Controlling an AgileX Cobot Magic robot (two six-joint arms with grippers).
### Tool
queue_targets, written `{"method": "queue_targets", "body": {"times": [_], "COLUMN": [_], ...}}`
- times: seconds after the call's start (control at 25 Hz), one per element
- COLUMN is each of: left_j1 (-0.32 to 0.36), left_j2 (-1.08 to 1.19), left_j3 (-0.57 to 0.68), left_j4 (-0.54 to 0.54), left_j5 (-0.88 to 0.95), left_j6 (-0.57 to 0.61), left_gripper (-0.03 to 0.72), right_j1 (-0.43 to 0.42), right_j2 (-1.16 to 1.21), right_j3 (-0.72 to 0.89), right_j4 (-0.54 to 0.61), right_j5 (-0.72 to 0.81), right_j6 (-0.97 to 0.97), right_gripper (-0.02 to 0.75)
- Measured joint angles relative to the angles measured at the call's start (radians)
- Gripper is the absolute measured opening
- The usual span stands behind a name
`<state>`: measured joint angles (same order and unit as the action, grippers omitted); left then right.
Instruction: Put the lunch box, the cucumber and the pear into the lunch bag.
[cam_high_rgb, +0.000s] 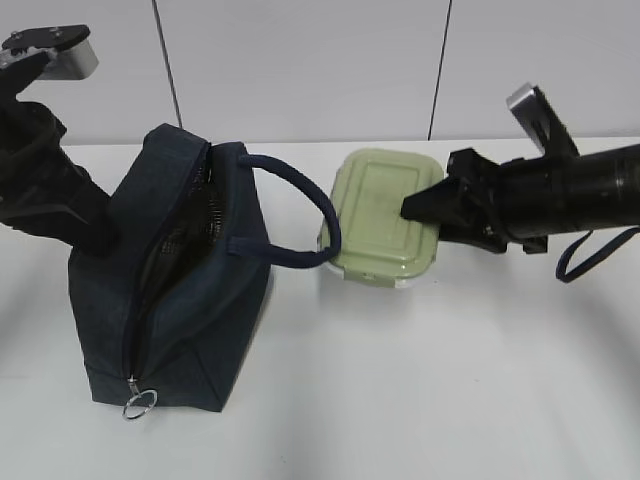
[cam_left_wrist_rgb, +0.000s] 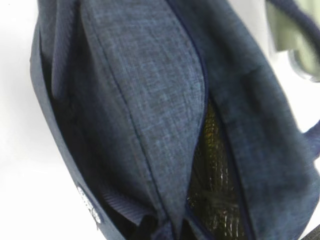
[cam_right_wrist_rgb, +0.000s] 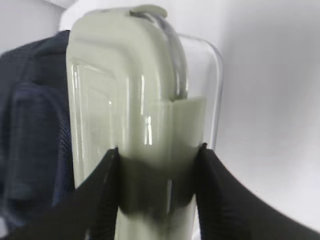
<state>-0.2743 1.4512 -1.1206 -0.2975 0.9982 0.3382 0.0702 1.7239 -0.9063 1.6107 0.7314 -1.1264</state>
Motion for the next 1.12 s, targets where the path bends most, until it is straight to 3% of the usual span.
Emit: {"method": "queue_targets", "body": {"times": [0.24, 0.8, 0.96, 1.12], "left_j1": [0.0, 0.0, 0.0, 0.0], "left_j2": [0.0, 0.0, 0.0, 0.0], "left_j3": [0.0, 0.0, 0.0, 0.0], "left_j4": [0.004, 0.004, 0.003, 0.003], "left_j5": [0.002, 0.002, 0.002, 0.002], "left_j6": [0.0, 0.0, 0.0, 0.0], "left_gripper": [0.022, 0.021, 0.021, 0.021], "right_j1": [0.002, 0.014, 0.107, 0.259], "right_j2": [-0.106, -0.149, -0.142, -0.097], "right_j3": [-0.094, -0.31, -0.313, -0.313], "right_j4": [0.023, 0.007, -0.045, -0.048], "right_j5": [0.099, 0.17, 0.13, -0.003], "right_j6": [0.0, 0.102, 0.121, 0.103], "right_gripper": [0.297, 0.297, 0.296, 0.296]}}
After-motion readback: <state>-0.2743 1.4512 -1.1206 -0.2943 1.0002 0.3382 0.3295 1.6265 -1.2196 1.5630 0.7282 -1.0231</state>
